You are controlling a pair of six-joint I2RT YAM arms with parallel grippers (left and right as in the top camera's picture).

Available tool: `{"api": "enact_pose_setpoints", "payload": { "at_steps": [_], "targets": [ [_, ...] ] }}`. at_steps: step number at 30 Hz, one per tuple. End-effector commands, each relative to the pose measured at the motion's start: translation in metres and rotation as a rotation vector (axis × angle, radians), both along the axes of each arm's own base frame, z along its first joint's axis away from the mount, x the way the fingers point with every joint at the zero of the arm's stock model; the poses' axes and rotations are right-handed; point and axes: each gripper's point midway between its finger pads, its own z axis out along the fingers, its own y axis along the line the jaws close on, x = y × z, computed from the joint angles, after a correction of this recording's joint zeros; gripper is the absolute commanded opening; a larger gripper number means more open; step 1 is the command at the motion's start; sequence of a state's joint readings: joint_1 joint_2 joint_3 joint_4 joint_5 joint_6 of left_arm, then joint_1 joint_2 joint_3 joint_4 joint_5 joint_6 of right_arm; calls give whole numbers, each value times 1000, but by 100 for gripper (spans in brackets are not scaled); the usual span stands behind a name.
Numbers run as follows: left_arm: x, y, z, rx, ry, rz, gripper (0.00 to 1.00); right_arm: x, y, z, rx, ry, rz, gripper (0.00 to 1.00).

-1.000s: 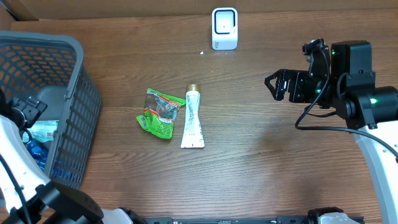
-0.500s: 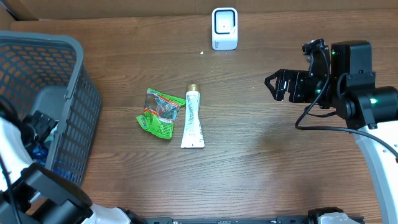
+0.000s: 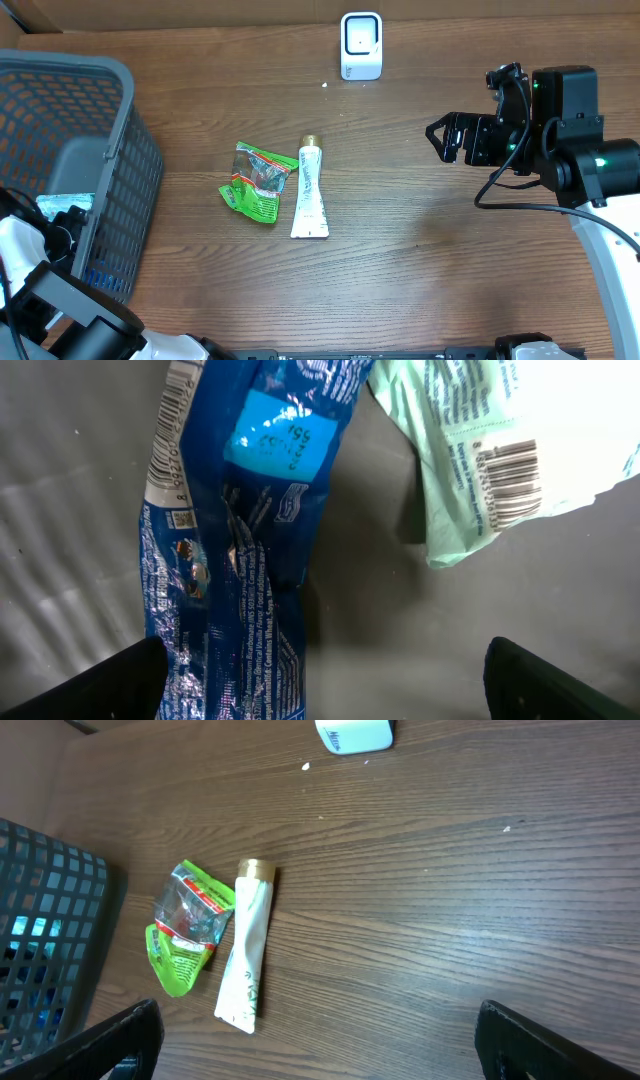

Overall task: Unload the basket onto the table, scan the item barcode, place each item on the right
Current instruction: 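Reach the left gripper into the basket and grasp the blue packet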

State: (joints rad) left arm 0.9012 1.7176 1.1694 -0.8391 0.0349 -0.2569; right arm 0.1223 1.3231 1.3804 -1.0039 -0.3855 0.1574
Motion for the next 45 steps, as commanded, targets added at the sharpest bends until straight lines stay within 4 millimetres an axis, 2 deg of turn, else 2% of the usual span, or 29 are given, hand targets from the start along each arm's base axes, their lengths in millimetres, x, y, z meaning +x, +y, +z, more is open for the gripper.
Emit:
{"api": "enact_pose_setpoints", "payload": {
  "at_steps": [1, 17, 24, 25, 27, 30, 31, 34, 37, 39, 42, 45],
  "targets": [
    [1, -4, -5, -16, -3, -21, 91, 3, 1, 12, 5, -33, 3, 100],
    [-9, -9, -16, -25, 39, -6, 88, 3, 1, 12, 5, -33, 3, 100],
    [-21, -15, -33, -23, 72, 20, 85, 3, 1, 12, 5, -33, 3, 100],
    [-22, -16, -37, -24, 72, 25, 80, 3, 1, 12, 5, -32, 3, 100],
    [-23, -17, -38, -24, 73, 25, 60, 3, 1, 11, 5, -31, 3, 100],
    [-22, -17, -38, -26, 68, 24, 15, 3, 1, 10, 4, -28, 3, 100],
    [-21, -17, -38, -28, 64, 24, 5, 4, 1, 10, 4, -27, 3, 100],
    [-14, -19, -33, -45, 34, 18, 4, 4, 1, 10, 4, -27, 3, 100],
    [-1, -16, -14, -62, -14, 1, 4, 4, 1, 10, 4, -27, 3, 100],
    [12, -12, 9, -61, -64, -22, 4, 4, 1, 10, 4, -27, 3, 100],
    [34, -4, 60, -23, -159, -67, 4, 3, 1, 10, 4, -27, 3, 100],
    [49, 2, 125, 71, -244, -97, 4, 4, 1, 10, 4, -27, 3, 100]
  ]
}}
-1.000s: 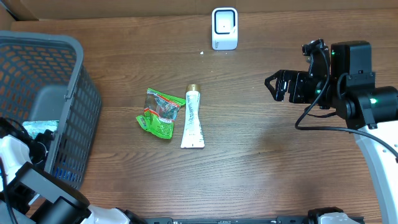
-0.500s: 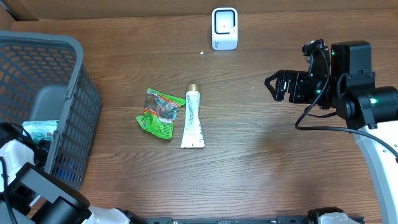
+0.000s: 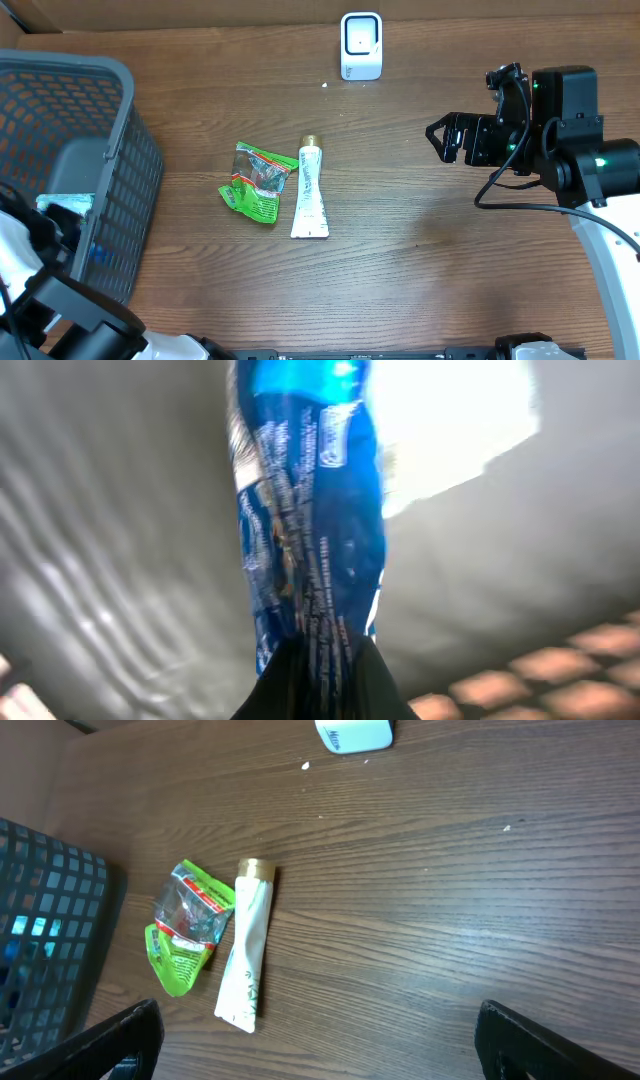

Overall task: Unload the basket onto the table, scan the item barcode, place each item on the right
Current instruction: 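Reach the left gripper into the basket and grasp the blue packet, then carry the blue packet out and place it right of the tube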

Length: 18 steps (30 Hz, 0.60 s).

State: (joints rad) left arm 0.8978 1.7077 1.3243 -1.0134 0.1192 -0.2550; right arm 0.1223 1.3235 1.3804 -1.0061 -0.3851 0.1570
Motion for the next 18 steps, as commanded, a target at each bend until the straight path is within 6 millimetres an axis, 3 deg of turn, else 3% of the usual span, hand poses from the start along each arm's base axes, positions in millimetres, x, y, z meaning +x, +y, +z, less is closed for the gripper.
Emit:
{"api": "enact_pose_setpoints", "payload": {
  "at_steps": [1, 6, 9, 11, 14, 18],
  "targets": [
    [38, 8, 102, 160, -215, -83, 4, 4, 1, 11, 5, -30, 3, 100],
    [51, -15, 197, 335, -352, -195, 4, 4, 1, 11, 5, -30, 3, 100],
    [54, -34, 228, 392, -415, -239, 4, 4, 1, 11, 5, -30, 3, 100],
    [55, -52, 244, 418, -453, -278, 4, 4, 1, 11, 5, -30, 3, 100],
    [62, -99, 264, 461, -505, -440, 4, 4, 1, 11, 5, -30, 2, 100],
    [72, -163, 261, 445, -486, -626, 4, 4, 1, 11, 5, -30, 3, 100]
  ]
}}
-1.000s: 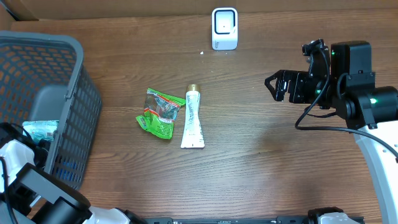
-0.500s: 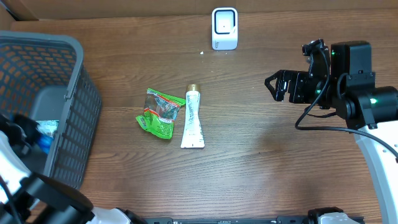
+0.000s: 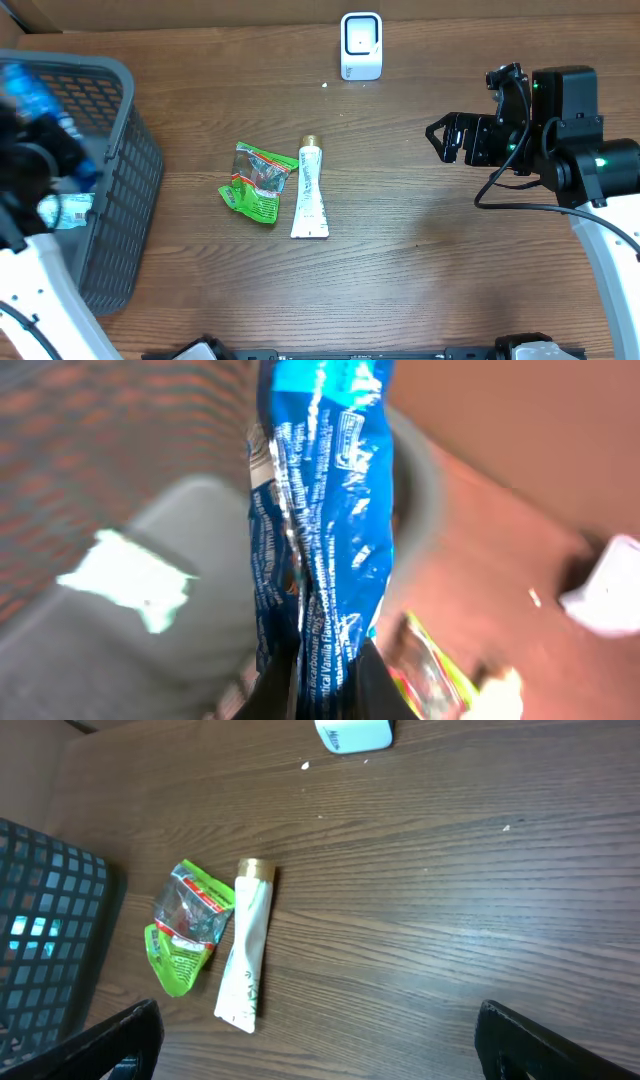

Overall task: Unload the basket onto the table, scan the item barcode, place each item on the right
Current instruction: 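Carry the blue packet out and place it right of the tube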

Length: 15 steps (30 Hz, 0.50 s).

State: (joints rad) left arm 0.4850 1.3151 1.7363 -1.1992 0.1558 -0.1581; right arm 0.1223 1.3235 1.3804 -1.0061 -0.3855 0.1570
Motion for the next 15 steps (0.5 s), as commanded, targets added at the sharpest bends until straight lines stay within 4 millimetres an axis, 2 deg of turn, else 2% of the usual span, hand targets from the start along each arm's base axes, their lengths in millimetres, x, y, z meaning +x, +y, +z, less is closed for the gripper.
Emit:
{"api": "enact_pose_setpoints", "payload": {
  "at_steps": [1, 4, 10, 15],
  "targets": [
    [7, -47, 0, 56, 30, -157, 4, 4, 1, 11, 5, -30, 2, 100],
    [17, -89, -24, 50, 98, -290, 4, 4, 1, 11, 5, -31, 2, 100],
    [45, -174, -98, -7, 239, -466, 4, 4, 1, 11, 5, -30, 2, 100],
    [81, -260, -151, -38, 277, -604, 4, 4, 1, 11, 4, -32, 2, 100]
  ]
}}
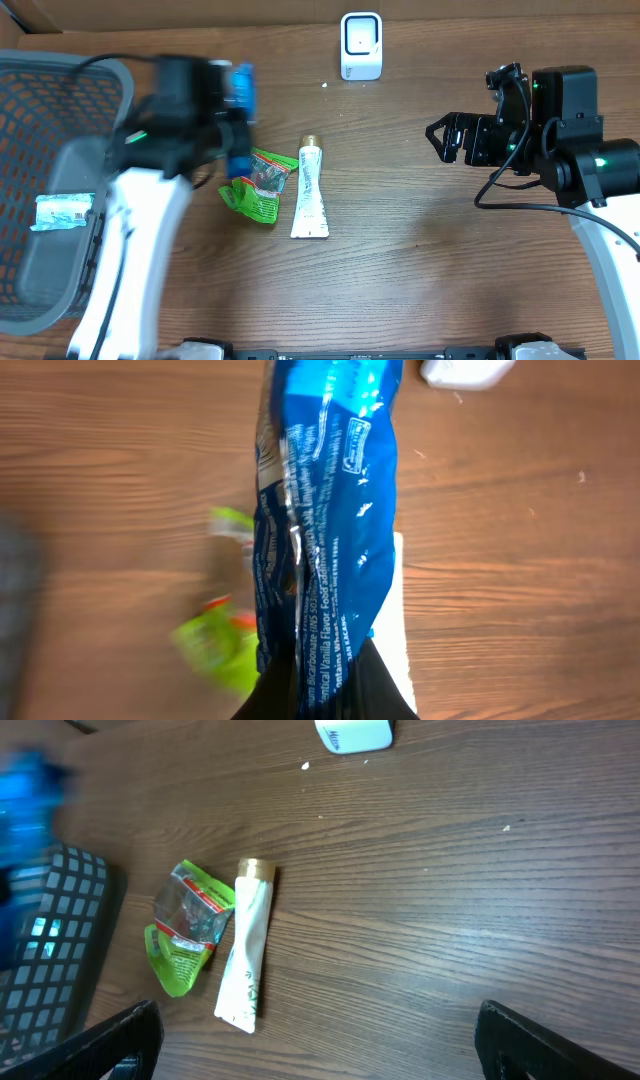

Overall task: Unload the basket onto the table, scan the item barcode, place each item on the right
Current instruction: 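Carry the blue packet out and place it right of the tube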

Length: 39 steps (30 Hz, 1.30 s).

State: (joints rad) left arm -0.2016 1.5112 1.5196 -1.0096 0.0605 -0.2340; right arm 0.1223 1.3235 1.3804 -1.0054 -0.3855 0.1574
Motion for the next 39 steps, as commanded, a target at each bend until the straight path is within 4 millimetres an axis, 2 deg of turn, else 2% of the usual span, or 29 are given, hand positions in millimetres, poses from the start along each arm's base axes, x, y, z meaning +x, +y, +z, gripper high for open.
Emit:
{"api": "enact_pose_setpoints", "payload": {
  "at_steps": [1, 4, 7, 10, 14, 15, 17, 18, 20, 23, 27, 31, 34, 37, 39],
  "targets": [
    [16, -60, -41, -30, 55, -53, 4, 4, 1, 11, 4, -32, 3, 100],
    [28, -108, -84, -54, 100, -77, 4, 4, 1, 11, 4, -32, 3, 100],
    [30, -139, -124, -81, 167, -84, 4, 4, 1, 10, 3, -29, 2, 100],
    [25, -151, -161, -75, 247, -60, 4, 3, 1, 10, 3, -25, 2, 100],
    [19, -156, -181, -84, 305, -35, 7, 3, 1, 9, 3, -22, 2, 100],
    [18, -157, -181, -86, 306, -37, 18, 3, 1, 9, 3, -22, 2, 100],
    [20, -160, -176, -101, 301, -44, 63, 3, 1, 9, 3, -22, 2, 100],
    [21, -163, -172, -115, 297, -51, 69, 3, 1, 9, 3, -22, 2, 100],
    [25, -170, -160, -143, 288, -69, 72, 3, 1, 9, 3, -22, 2, 100],
    [38, -173, -125, -160, 239, -98, 73, 3, 1, 9, 3, -22, 2, 100],
    [62, -155, -48, -136, 102, -112, 72, 3, 1, 10, 4, -26, 2, 100],
    [70, -112, 39, -93, -41, -82, 72, 3, 1, 10, 4, -26, 3, 100],
    [63, -71, 89, -65, -114, -20, 72, 3, 1, 10, 4, -25, 3, 100],
    [50, -18, 121, -25, -153, 82, 72, 3, 1, 10, 4, -25, 3, 100],
    [36, 25, 132, 10, -154, 181, 72, 3, 1, 10, 4, -25, 3, 100]
  ]
}}
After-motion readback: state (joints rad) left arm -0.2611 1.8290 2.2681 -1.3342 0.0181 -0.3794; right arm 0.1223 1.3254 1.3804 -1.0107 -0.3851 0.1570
